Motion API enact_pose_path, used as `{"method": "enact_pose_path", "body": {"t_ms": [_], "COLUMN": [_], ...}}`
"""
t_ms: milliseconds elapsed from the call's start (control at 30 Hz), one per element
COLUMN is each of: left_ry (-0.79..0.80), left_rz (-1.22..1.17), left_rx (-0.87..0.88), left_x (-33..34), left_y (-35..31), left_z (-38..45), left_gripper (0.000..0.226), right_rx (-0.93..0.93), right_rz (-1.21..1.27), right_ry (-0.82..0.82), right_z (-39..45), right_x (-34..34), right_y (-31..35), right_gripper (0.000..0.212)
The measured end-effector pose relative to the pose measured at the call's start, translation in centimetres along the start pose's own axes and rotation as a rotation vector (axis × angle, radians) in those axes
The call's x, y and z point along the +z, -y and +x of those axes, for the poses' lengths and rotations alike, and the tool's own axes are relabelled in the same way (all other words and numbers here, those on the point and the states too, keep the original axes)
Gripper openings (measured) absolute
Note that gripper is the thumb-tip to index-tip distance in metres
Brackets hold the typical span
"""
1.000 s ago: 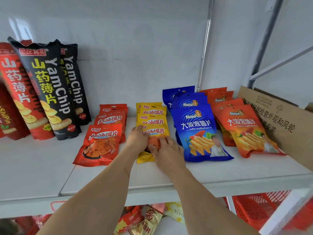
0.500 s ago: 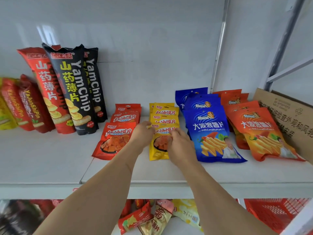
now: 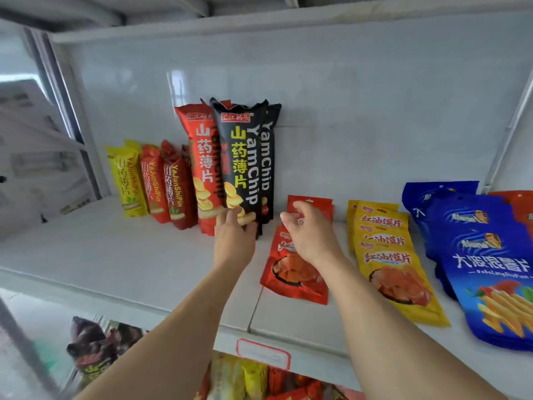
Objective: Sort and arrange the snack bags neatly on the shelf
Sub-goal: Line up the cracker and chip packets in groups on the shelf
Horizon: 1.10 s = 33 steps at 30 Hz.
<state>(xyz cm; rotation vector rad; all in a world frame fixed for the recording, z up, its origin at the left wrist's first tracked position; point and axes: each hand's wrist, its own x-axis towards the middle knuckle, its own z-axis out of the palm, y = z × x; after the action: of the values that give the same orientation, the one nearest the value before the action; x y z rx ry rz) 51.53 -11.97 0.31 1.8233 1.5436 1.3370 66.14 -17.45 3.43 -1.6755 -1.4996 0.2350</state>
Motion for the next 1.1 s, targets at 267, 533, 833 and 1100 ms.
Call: {"method": "enact_pose_path", "body": {"t_ms": [267,533,833,1100], "left_ry": [-0.074,-0.092,-0.096,-0.034], "left_rz": [-0.13,-0.201,-0.276,-0.256], "left_rx": [-0.013,0.077,0.192,0.118], "left_x": [-3.3,-4.7,-5.1,-4.9], "left_y": [7.4,10.3,8.9,7.3], "left_z": [6.4,11.5,14.2,16.5], "left_gripper": [0.054,0.067,0.077,0.095], "right_rx": [0.077,0.239,0.214,0.181], "right_rz": [0.243,0.214,0.183,0.256], "right_ry": [-0.09,-0.331,-0.37,-0.369], "right_z": [6.6,7.1,6.8,7.5], "right_x": [9.7,15.9,18.5,18.6], "right_y": [4.1,4.0,1.6,0.2], "right_gripper": [0.072,0.117,0.112,0.081]}}
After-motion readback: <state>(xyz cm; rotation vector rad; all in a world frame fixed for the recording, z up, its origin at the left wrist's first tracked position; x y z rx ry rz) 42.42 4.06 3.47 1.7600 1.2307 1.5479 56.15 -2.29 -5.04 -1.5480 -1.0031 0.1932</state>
